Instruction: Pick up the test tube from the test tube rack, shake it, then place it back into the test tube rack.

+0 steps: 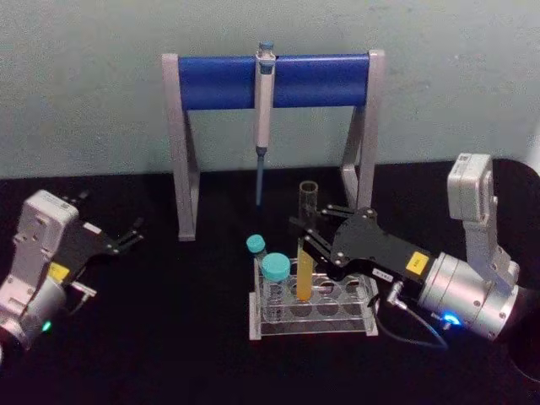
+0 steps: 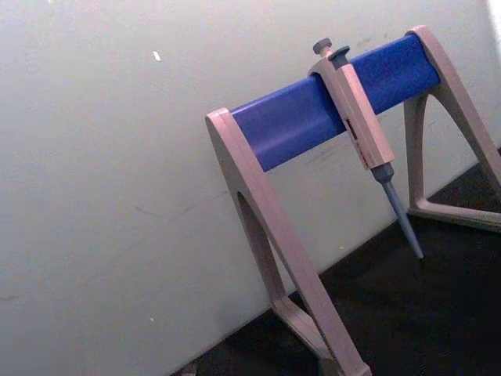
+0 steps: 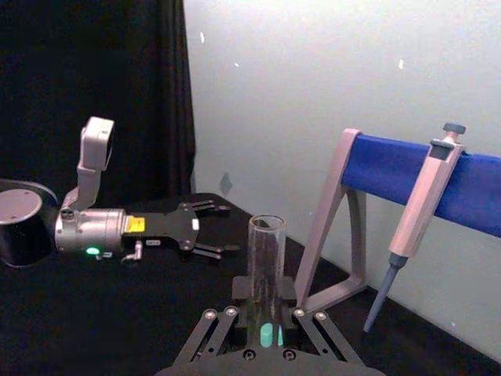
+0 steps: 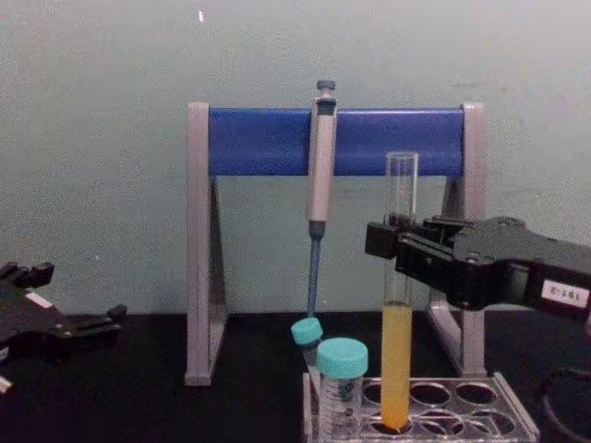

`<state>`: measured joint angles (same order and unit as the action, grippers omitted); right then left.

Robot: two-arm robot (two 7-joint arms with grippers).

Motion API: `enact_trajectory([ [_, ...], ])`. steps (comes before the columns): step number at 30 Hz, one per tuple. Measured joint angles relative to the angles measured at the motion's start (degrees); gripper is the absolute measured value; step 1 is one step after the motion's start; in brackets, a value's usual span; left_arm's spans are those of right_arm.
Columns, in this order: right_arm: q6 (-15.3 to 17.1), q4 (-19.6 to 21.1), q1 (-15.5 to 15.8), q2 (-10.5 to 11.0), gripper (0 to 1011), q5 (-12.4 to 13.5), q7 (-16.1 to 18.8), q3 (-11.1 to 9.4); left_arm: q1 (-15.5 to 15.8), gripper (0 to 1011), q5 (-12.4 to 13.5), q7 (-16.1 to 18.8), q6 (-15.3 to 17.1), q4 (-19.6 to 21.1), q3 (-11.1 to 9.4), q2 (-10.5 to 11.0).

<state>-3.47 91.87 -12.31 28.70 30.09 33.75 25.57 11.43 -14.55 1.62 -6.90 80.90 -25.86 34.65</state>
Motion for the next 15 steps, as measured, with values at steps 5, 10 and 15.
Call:
enact_trajectory([
  [5, -0.61, -1.03, -0.39, -0.33, 232, 0.01, -0.08, 0.19, 0.00, 1001, 0.00, 0.00, 0.00, 0.00, 0.00, 0.00],
  [10, -1.37, -2.14, -0.65, -0.68, 232, -0.07, -0.18, 0.29, 0.00, 1001, 0.00, 0.00, 0.00, 0.00, 0.00, 0.00],
  [15, -2.32, -2.95, -0.87, -1.01, 232, -0.17, -0.04, 0.32, 0.00, 1001, 0.00, 0.00, 0.00, 0.00, 0.00, 0.00],
])
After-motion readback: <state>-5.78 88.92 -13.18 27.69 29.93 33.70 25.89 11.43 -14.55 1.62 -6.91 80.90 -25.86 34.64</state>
